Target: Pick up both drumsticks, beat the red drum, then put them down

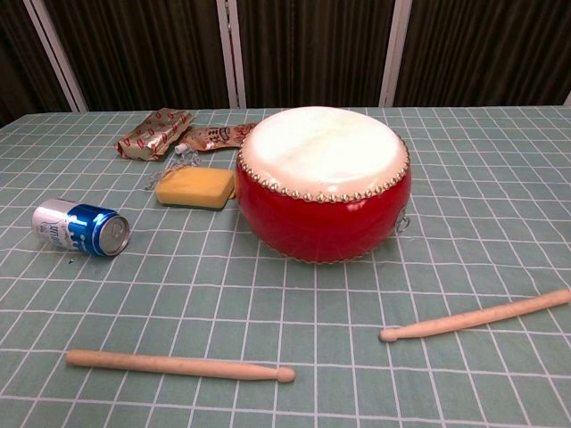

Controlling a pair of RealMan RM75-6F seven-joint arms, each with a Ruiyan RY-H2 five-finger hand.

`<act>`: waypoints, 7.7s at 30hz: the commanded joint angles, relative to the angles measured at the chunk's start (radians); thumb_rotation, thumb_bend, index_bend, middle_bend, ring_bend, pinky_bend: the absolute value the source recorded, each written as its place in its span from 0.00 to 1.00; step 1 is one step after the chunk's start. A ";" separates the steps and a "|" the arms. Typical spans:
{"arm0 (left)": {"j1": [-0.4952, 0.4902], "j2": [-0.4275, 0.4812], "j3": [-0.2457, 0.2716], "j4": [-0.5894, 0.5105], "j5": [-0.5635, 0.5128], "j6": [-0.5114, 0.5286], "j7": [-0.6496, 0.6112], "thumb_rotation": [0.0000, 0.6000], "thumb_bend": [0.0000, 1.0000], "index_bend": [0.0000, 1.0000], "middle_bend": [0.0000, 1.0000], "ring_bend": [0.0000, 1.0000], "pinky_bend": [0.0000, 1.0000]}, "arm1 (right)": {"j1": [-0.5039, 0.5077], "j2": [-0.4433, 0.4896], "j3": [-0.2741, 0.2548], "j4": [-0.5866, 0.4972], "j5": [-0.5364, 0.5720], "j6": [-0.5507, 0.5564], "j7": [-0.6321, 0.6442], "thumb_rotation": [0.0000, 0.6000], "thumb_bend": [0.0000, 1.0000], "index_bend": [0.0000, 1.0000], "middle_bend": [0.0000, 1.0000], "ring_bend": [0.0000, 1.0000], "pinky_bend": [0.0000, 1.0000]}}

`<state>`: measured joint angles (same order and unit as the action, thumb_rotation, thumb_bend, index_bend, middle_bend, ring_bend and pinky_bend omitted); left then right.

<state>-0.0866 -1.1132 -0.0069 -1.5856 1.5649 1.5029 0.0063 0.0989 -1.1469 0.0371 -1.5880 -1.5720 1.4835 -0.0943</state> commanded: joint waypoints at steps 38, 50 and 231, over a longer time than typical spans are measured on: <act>-0.027 0.018 0.037 -0.054 0.072 -0.035 -0.082 1.00 0.13 0.26 1.00 1.00 1.00 | -0.003 0.001 -0.001 -0.006 0.009 -0.004 -0.008 1.00 0.17 0.00 0.00 0.00 0.06; -0.122 0.020 0.048 -0.255 -0.031 -0.276 0.099 1.00 0.18 0.43 1.00 1.00 1.00 | -0.001 0.002 0.000 -0.009 0.012 -0.009 -0.009 1.00 0.17 0.00 0.00 0.00 0.06; -0.263 -0.028 -0.074 -0.395 -0.326 -0.293 0.151 1.00 0.55 0.72 1.00 1.00 1.00 | 0.214 -0.220 0.003 -0.112 0.218 -0.250 -0.555 1.00 0.64 0.94 1.00 1.00 1.00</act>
<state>-0.3492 -1.1417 -0.0807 -1.9808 1.2389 1.2104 0.1571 0.3188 -1.4155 0.0453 -1.6558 -1.3279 1.2120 -0.6623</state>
